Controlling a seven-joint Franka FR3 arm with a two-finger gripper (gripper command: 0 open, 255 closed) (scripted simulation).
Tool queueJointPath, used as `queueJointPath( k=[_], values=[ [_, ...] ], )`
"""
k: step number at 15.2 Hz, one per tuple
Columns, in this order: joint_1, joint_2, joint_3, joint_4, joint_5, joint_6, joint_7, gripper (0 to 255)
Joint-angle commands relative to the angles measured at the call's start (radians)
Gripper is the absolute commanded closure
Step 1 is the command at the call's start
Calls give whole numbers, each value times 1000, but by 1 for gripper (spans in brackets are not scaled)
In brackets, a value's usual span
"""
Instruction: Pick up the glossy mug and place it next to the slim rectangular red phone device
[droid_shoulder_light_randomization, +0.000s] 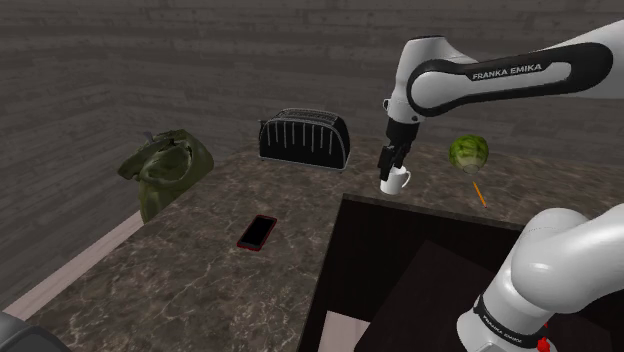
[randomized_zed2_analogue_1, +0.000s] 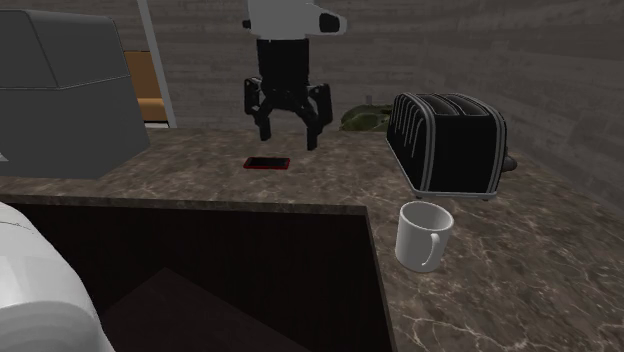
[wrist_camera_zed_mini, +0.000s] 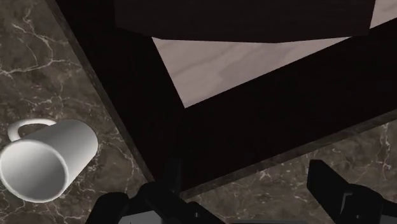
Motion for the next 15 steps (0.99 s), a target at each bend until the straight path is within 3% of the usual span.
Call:
queueJointPath(
  k=[1,9,15],
  values=[
    [-20,40,-30,-6,-24,51,-34,0],
    [-81,250,-136,38,-86,238,-151,0],
    [-115,435,-210,122,-90,359,-245,0]
  ],
)
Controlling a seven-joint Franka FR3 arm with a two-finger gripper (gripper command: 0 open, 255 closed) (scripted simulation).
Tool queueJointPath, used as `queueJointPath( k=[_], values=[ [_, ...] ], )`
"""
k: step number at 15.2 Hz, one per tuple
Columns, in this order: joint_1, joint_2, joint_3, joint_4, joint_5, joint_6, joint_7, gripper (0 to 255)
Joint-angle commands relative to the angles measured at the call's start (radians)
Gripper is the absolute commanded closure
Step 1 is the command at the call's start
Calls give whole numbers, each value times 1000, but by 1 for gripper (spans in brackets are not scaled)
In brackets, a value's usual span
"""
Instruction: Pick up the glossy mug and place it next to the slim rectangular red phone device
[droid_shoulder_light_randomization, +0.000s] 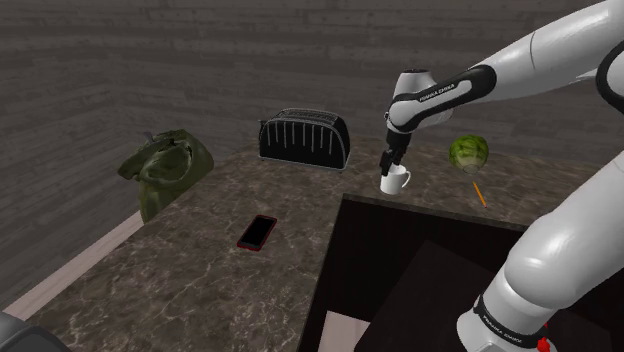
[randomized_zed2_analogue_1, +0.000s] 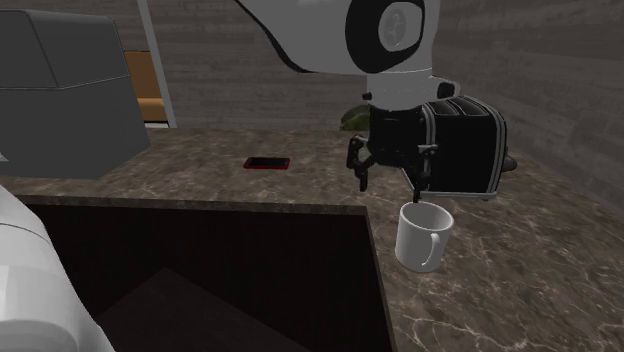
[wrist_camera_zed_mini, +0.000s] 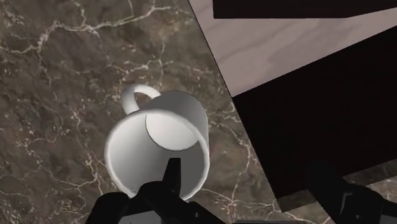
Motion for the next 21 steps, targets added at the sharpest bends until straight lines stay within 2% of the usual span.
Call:
queueJointPath(
  k=[1,10,17,18,21],
  values=[
    [-9,57,-20,19,3,45,-27,0],
    [-14,151,-34,-3,26,162,-54,0],
    [-14,151,-34,-3,26,162,-54,0],
    [-14,151,-34,-3,26,162,-54,255],
    [-14,151,-34,-3,26,162,-54,255]
  ],
)
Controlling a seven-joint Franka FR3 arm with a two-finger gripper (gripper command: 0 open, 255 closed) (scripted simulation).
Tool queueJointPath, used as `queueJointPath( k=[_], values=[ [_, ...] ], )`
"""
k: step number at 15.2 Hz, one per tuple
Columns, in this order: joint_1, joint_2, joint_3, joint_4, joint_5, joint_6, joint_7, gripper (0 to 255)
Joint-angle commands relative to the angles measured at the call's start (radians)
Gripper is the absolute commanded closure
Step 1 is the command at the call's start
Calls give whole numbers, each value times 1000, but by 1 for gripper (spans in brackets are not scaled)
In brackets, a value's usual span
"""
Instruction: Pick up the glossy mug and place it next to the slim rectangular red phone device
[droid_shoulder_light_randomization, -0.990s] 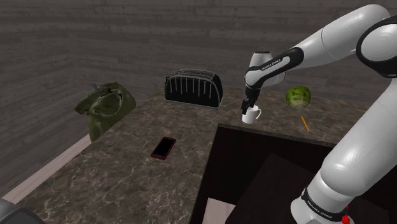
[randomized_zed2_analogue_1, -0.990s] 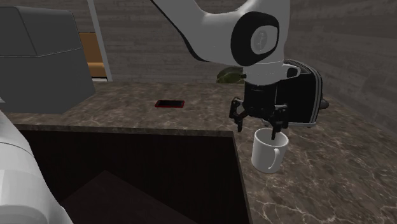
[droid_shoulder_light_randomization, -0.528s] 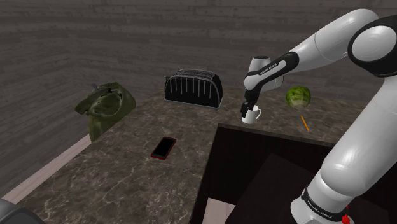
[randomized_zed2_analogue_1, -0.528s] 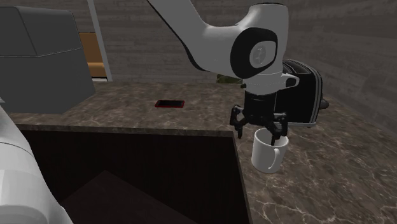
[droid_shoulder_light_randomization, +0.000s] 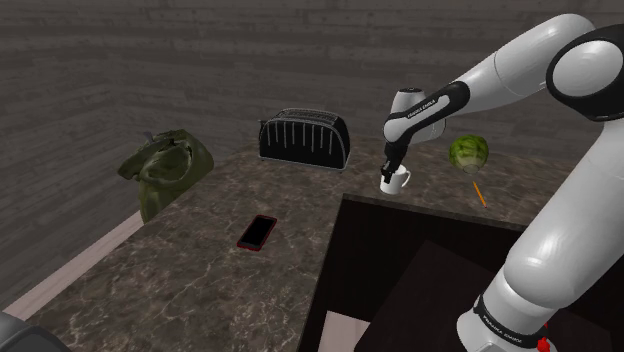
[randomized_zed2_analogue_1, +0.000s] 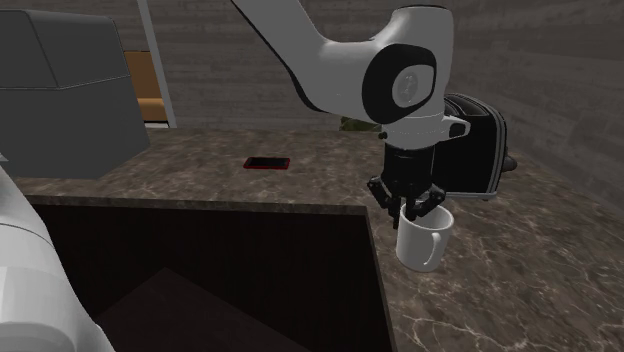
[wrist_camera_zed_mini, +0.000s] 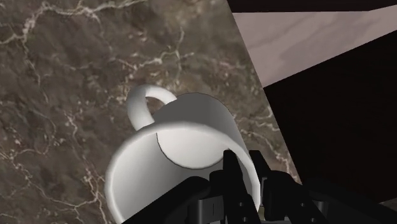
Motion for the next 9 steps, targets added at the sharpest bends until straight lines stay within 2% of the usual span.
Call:
queueJointPath(
  k=[1,6,9],
  values=[
    [0,0,0,0,0,0,0,255],
    [0,0,0,0,0,0,0,255],
    [0,-27,2,16,-7,-42,4,255]
  ],
)
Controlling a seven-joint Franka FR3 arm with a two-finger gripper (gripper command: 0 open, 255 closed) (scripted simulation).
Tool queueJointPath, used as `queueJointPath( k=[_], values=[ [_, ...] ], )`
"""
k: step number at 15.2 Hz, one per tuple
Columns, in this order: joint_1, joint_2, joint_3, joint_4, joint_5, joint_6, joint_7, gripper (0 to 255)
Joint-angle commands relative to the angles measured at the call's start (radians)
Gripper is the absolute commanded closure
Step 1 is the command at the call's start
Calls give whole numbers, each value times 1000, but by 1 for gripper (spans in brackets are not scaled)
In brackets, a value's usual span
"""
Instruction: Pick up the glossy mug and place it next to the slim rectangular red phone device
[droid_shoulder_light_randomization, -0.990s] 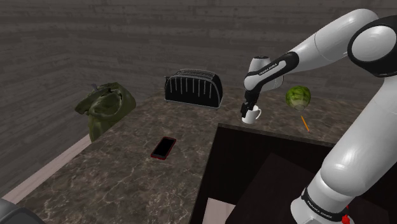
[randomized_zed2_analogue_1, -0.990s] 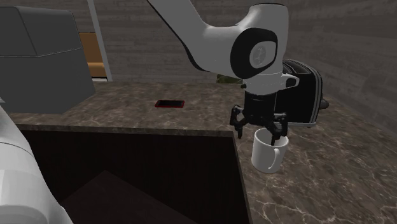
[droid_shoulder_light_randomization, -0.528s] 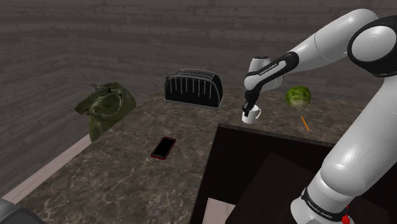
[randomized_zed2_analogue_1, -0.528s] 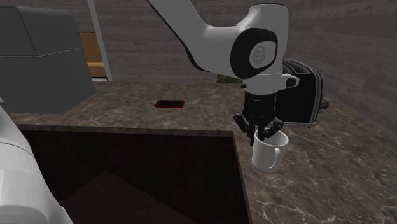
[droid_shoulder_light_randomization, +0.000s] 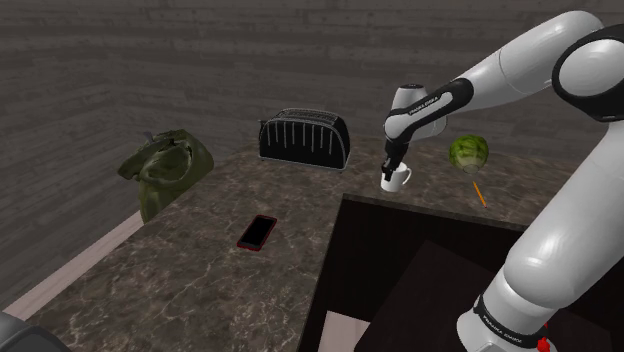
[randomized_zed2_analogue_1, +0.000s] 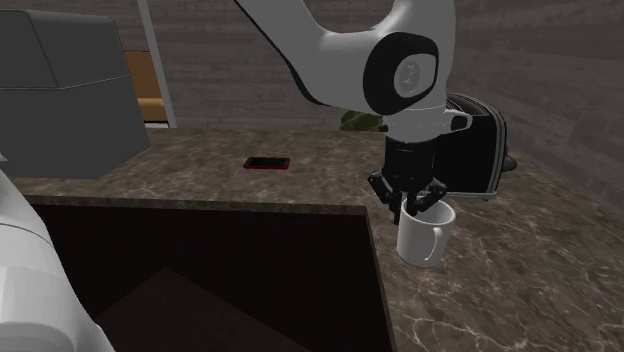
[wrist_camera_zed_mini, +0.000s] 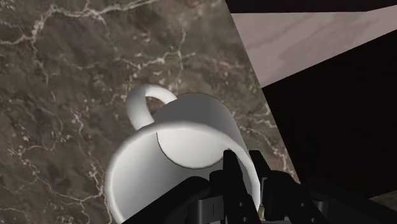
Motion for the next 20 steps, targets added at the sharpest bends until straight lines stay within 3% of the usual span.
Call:
queueJointPath(
  k=[1,20],
  values=[
    [0,-15,1,12,-4,-27,3,255],
    [2,-129,16,164,-23,-291,13,255]
  ],
)
